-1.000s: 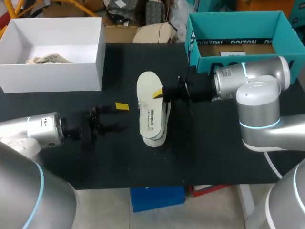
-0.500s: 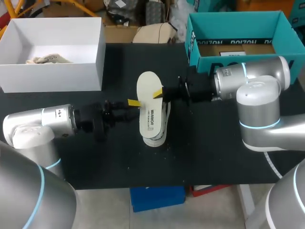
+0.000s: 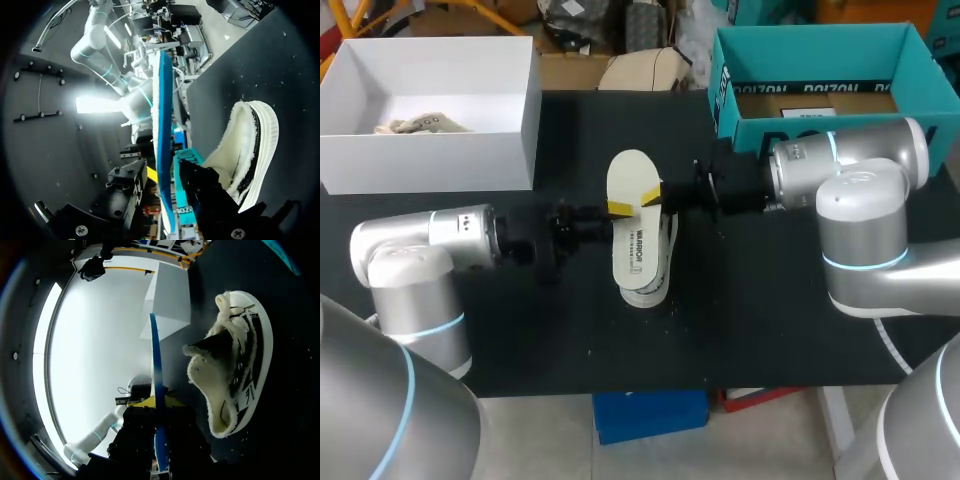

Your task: Take the shoe out of the shoebox, open the shoe tongue, remove and reinsert the insole, then place the shoe into the shoebox

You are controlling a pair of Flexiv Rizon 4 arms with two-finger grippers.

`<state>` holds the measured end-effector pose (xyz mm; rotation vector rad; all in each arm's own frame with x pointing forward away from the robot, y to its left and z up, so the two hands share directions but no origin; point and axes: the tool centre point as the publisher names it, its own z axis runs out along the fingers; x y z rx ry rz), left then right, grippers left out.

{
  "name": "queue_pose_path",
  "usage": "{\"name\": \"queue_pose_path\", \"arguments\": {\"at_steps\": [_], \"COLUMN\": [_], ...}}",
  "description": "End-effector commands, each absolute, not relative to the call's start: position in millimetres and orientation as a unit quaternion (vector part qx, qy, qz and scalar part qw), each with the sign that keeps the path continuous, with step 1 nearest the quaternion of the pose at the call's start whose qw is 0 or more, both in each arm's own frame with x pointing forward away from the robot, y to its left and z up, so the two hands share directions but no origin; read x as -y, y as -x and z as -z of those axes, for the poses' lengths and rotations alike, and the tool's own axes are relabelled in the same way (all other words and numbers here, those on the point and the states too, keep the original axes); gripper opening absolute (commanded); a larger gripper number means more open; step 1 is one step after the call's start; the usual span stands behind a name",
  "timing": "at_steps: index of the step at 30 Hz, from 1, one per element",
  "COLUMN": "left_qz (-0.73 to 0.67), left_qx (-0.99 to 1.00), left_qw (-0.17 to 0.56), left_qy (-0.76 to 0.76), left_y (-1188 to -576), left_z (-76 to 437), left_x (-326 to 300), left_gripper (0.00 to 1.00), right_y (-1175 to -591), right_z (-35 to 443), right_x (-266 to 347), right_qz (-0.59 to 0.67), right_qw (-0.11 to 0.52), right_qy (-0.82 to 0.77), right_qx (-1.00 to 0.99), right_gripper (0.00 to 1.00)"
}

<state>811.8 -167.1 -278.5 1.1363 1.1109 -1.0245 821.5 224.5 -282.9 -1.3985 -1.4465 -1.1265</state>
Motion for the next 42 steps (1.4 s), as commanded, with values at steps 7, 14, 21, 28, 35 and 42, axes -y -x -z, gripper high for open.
{"name": "queue_pose_path", "arguments": {"at_steps": [7,14,21,28,35,42], "left_qz": [0.442,0.441,0.431,0.401,0.364,0.342], "left_qx": [-0.477,-0.481,-0.493,-0.550,-0.630,-0.668], "left_qw": [0.580,0.575,0.565,0.520,0.452,0.420], "left_qy": [-0.491,-0.494,-0.502,-0.516,-0.516,-0.510], "left_y": [-816.5,-816.9,-816.7,-803.6,-777.0,-746.7], "left_z": [283.5,286.7,287.0,284.9,287.5,288.5], "left_x": [177.3,178.3,177.4,165.9,148.7,132.3], "left_gripper": [0.28,0.00,0.00,0.00,0.00,0.00], "right_y": [-821.3,-821.3,-822.2,-816.7,-803.9,-785.7], "right_z": [282.8,282.8,280.3,279.6,272.5,259.1], "right_x": [-225.1,-225.1,-220.2,-188.6,-140.1,-105.5], "right_qz": [0.446,0.446,0.463,0.461,0.445,0.440], "right_qw": [0.405,0.405,0.405,0.344,0.251,0.151], "right_qy": [0.555,0.555,0.555,0.590,0.637,0.661], "right_qx": [0.574,0.574,0.559,0.566,0.578,0.588], "right_gripper": [0.00,0.00,1.00,1.00,1.00,1.00]}}
